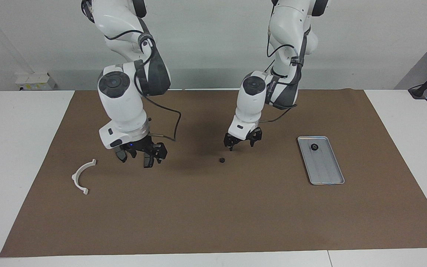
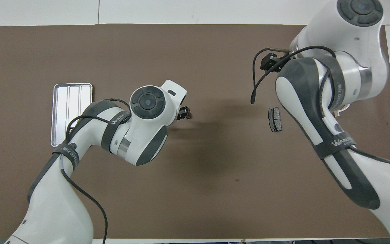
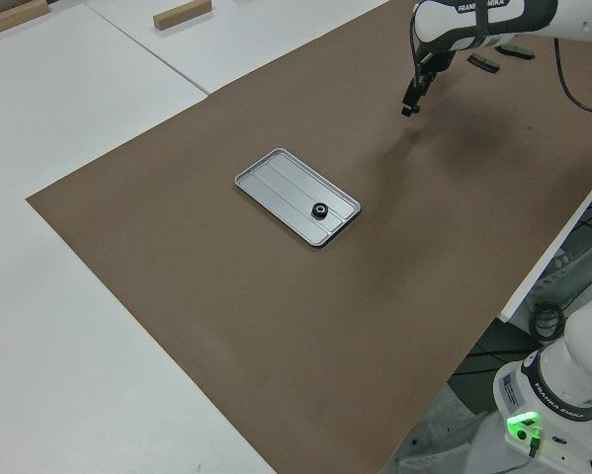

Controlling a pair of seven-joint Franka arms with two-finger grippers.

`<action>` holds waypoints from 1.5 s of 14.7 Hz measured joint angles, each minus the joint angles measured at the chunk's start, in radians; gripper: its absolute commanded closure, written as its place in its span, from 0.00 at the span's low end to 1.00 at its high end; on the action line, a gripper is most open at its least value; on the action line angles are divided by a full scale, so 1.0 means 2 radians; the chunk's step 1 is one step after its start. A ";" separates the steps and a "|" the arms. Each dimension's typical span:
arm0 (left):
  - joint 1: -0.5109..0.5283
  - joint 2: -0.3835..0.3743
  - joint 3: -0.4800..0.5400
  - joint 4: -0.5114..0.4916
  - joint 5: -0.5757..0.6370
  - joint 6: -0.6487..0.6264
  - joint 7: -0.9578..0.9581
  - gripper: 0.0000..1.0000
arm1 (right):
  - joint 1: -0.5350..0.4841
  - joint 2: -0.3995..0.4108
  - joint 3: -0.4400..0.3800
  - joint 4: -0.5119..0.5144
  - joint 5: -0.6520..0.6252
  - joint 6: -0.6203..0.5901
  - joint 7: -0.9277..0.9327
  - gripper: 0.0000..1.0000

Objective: Pick bearing gear from pile to tray

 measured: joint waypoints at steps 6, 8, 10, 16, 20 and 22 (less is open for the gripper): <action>-0.033 0.056 0.001 0.043 0.000 0.003 -0.033 0.01 | -0.055 -0.019 0.000 -0.001 0.016 -0.030 -0.136 0.00; -0.041 0.074 0.004 0.055 0.003 0.005 -0.042 0.02 | -0.057 -0.022 0.000 -0.003 0.016 -0.030 -0.141 0.00; -0.043 0.088 0.008 0.067 0.006 0.005 -0.043 0.03 | -0.058 -0.022 0.000 -0.003 0.016 -0.030 -0.142 0.00; -0.041 0.092 0.020 0.076 0.033 0.008 -0.043 0.13 | -0.062 -0.051 -0.014 -0.011 0.016 -0.037 -0.144 0.00; -0.042 0.094 0.018 0.075 0.033 0.008 -0.045 0.14 | -0.064 -0.119 -0.016 -0.034 0.016 -0.092 -0.163 0.00; -0.043 0.096 0.015 0.074 0.033 0.008 -0.053 0.14 | -0.064 -0.148 -0.016 -0.039 0.016 -0.115 -0.164 0.00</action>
